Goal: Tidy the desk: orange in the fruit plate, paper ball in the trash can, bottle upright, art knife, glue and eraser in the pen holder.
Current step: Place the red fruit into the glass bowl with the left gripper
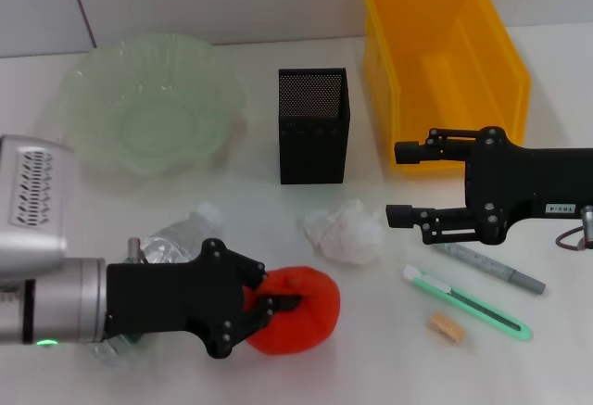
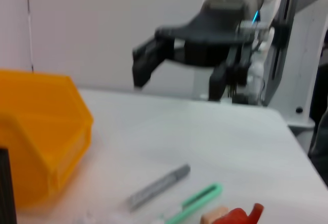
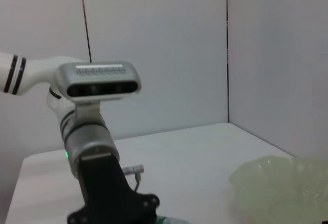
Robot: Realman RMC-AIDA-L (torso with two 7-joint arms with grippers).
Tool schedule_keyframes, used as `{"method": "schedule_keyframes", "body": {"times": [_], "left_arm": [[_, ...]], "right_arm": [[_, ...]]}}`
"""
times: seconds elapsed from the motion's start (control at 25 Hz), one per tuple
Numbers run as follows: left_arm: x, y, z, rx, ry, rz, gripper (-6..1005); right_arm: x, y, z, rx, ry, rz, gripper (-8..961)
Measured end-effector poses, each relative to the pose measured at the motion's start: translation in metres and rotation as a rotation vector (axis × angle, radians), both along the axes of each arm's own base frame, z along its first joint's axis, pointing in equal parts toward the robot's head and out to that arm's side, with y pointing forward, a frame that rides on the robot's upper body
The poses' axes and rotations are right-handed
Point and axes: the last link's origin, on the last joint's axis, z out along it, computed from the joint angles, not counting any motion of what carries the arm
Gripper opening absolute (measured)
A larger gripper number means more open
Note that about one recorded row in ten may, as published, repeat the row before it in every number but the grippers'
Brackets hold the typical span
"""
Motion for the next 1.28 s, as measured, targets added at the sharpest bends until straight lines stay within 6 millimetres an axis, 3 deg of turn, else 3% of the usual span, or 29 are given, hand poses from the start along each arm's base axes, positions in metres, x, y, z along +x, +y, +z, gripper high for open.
{"method": "schedule_keyframes", "body": {"times": [0.36, 0.64, 0.76, 0.8, 1.28], "left_arm": [[0.009, -0.001, 0.019, 0.042, -0.035, -0.024, 79], [0.006, 0.018, 0.054, 0.204, -0.109, 0.036, 77], [0.004, 0.021, 0.058, 0.227, -0.114, 0.046, 77], [0.001, 0.031, 0.067, 0.292, -0.122, 0.082, 77], [-0.004, 0.075, 0.063, 0.462, -0.093, 0.214, 77]], "right_arm": [[0.003, 0.000, -0.003, -0.002, -0.017, -0.008, 750], [0.004, -0.001, -0.005, -0.010, -0.015, -0.013, 749], [0.004, -0.001, -0.006, -0.012, -0.015, -0.013, 748], [0.004, -0.001, -0.006, -0.013, -0.015, -0.012, 748], [-0.001, -0.002, -0.010, -0.035, -0.017, 0.009, 746]]}}
